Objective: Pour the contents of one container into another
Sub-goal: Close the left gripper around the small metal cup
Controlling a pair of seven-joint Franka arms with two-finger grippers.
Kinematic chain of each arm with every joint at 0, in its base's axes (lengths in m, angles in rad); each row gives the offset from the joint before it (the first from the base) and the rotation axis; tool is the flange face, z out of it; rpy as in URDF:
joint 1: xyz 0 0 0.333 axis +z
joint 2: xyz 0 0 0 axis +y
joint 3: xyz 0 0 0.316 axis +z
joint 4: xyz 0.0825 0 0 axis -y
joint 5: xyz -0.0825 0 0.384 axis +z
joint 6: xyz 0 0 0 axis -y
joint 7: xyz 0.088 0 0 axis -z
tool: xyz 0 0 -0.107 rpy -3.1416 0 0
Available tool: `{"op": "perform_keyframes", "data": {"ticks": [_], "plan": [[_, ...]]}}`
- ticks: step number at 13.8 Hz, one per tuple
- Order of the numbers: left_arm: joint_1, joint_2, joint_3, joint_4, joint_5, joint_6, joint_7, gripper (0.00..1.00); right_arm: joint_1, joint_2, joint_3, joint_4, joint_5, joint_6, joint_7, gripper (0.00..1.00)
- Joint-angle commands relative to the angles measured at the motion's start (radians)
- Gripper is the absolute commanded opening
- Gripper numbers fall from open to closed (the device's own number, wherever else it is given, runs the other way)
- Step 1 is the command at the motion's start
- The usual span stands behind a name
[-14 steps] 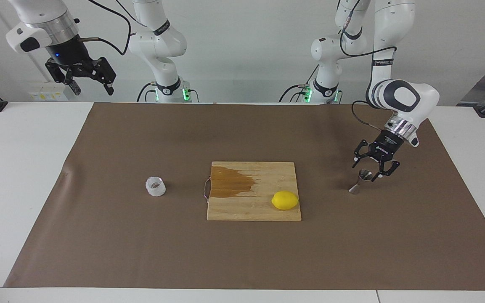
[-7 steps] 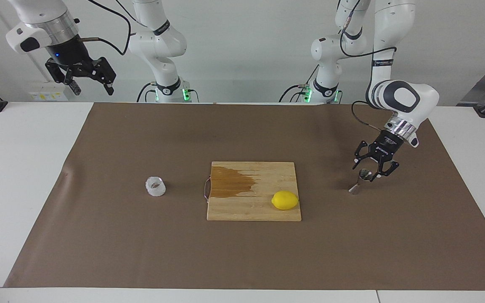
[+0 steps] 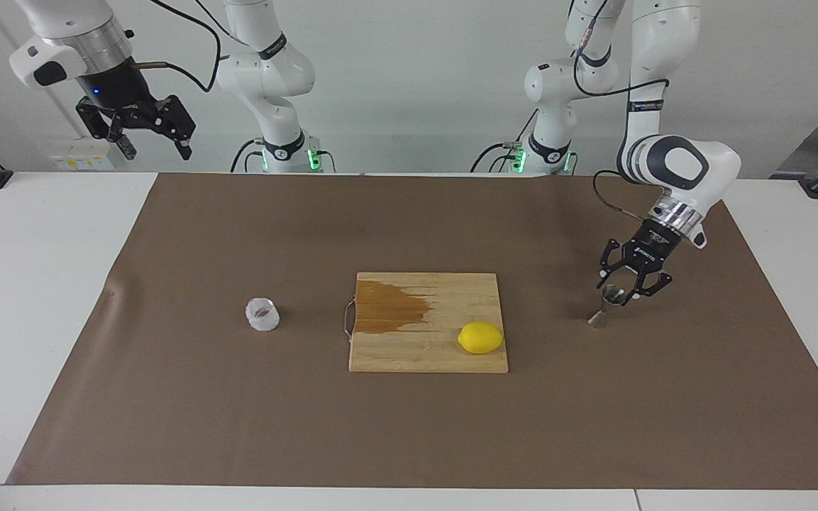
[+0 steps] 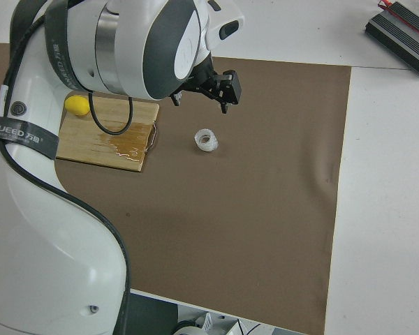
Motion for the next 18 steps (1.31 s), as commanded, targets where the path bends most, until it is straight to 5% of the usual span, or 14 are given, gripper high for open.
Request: {"op": "perform_keyframes", "data": {"ticks": [1,18], "plan": [[-0.016,0.005,0.01,0.003,-0.025,0.019,0.02,0.6,-0.004,-0.026,0.004,-0.031,0.01,0.017,0.011,1.0],[-0.039,0.025,0.007,0.032,-0.063,0.081,-0.01,0.61,-0.004,-0.026,0.004,-0.031,0.01,0.017,0.011,1.0]]}}
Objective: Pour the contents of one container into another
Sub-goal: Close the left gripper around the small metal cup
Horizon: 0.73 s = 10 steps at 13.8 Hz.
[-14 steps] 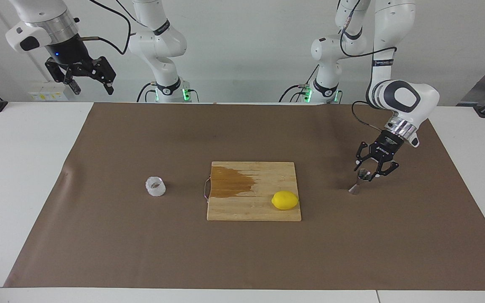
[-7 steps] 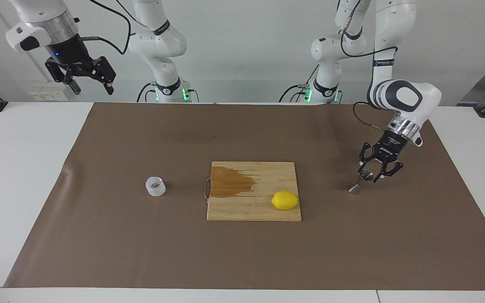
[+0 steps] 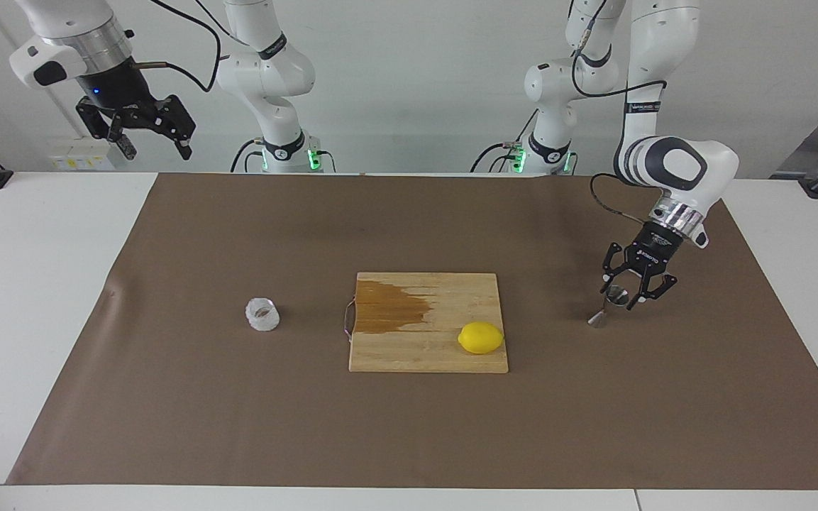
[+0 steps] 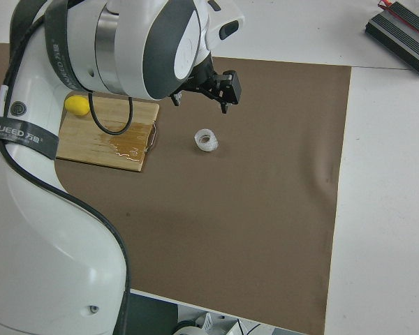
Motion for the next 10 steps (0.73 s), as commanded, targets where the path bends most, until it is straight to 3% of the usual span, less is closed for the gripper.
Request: {"op": "perform_keyframes", "data": {"ticks": [1,3,7,10], "plan": [[-0.018,0.015,0.008,0.018,-0.023,0.02,-0.006,0.61,-0.004,-0.026,0.004,-0.031,0.01,0.017,0.011,1.0],[-0.018,0.015,0.008,0.016,-0.023,0.02,-0.002,0.6,-0.004,-0.026,0.004,-0.032,0.01,0.017,0.011,1.0],[-0.017,0.012,0.008,0.013,-0.023,0.012,-0.004,0.41,-0.004,-0.026,0.004,-0.031,0.01,0.017,0.011,1.0],[-0.017,0.012,0.01,0.01,-0.023,0.012,-0.001,0.41,-0.004,-0.026,0.004,-0.032,0.01,0.017,0.011,1.0]]}}
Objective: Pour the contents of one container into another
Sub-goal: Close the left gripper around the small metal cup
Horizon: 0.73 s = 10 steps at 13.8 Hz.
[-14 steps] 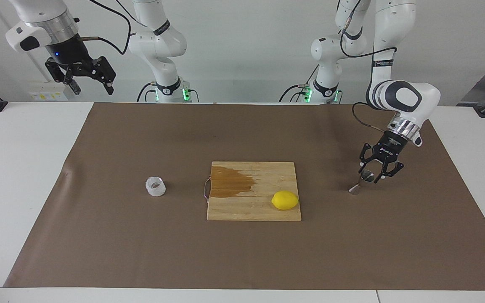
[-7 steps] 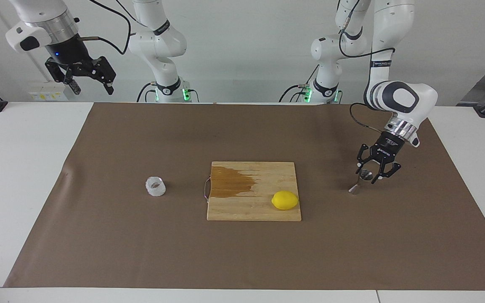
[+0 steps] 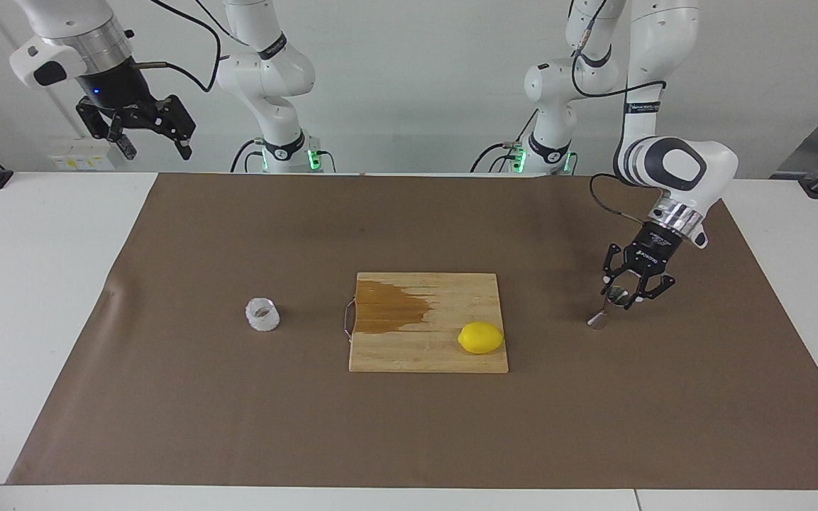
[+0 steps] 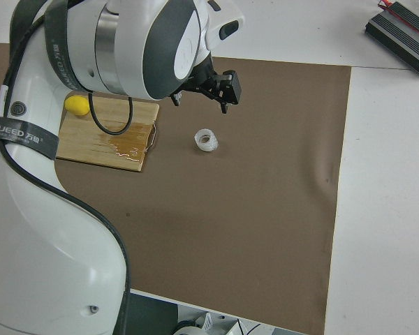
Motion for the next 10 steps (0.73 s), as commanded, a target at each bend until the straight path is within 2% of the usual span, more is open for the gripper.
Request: {"op": "perform_keyframes", "data": {"ticks": [1,4,6,7,10], "plan": [[-0.017,0.011,0.009,0.01,-0.022,0.012,-0.001,0.41,-0.004,-0.026,0.004,-0.031,0.01,0.017,0.011,1.0],[-0.017,0.005,0.009,0.015,-0.022,0.012,-0.005,0.26,-0.004,-0.026,0.004,-0.031,0.01,0.017,0.011,1.0],[-0.017,0.002,0.009,0.018,-0.02,0.011,-0.004,0.05,-0.004,-0.026,0.004,-0.032,0.01,0.017,0.011,1.0],[-0.019,0.002,0.008,0.028,-0.019,0.011,-0.002,0.0,-0.004,-0.026,0.004,-0.031,0.01,0.017,0.011,1.0],[-0.046,-0.009,-0.004,0.059,-0.007,0.012,-0.013,0.0,-0.003,-0.026,0.004,-0.031,0.01,0.017,0.011,1.0]]}}
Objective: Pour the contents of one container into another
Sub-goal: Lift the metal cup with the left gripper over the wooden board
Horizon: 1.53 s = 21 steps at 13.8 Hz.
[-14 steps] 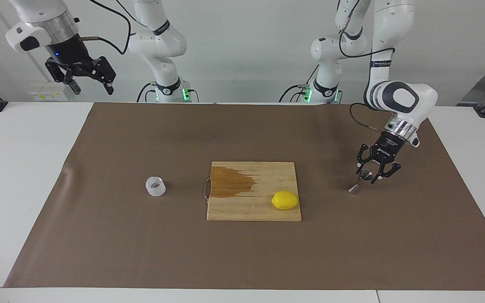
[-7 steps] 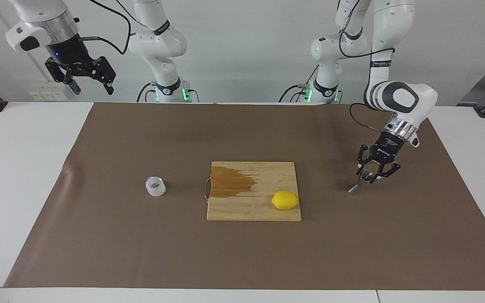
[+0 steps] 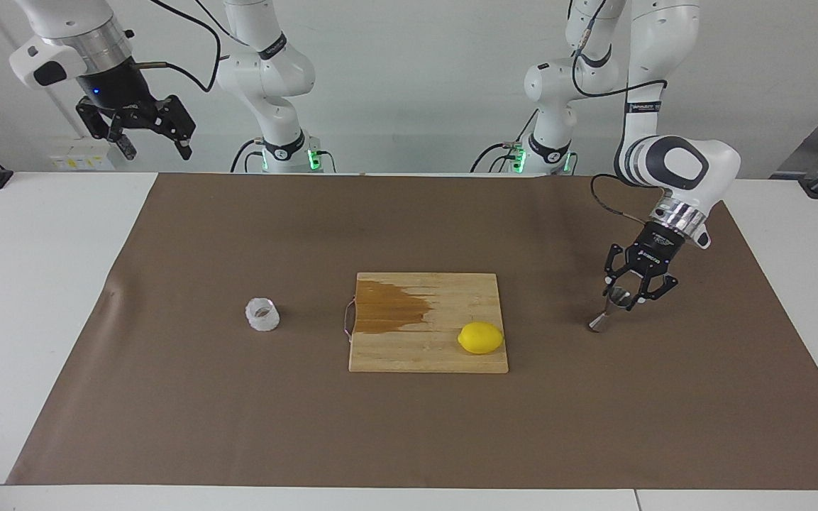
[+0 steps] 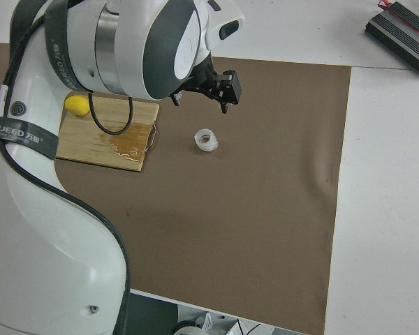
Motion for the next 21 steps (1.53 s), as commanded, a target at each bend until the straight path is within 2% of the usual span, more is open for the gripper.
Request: {"op": "perform_keyframes", "data": {"ticks": [1,8,11,18,21], "plan": [[-0.054,-0.01,0.002,0.031,-0.005,0.016,-0.018,0.0,-0.004,-0.026,0.004,-0.031,0.01,0.017,0.011,1.0],[-0.229,-0.013,-0.003,0.11,0.027,0.063,-0.119,0.0,-0.004,-0.026,0.004,-0.031,0.01,0.017,0.011,1.0],[-0.379,0.001,-0.004,0.149,0.079,0.228,-0.244,0.0,-0.004,-0.026,0.004,-0.031,0.01,0.017,0.011,1.0],[-0.58,0.024,-0.004,0.206,0.13,0.358,-0.34,0.0,-0.004,-0.026,0.004,-0.032,0.01,0.017,0.011,1.0],[-0.622,0.028,-0.004,0.212,0.13,0.375,-0.34,0.0,-0.004,-0.026,0.004,-0.031,0.01,0.017,0.011,1.0]]}}
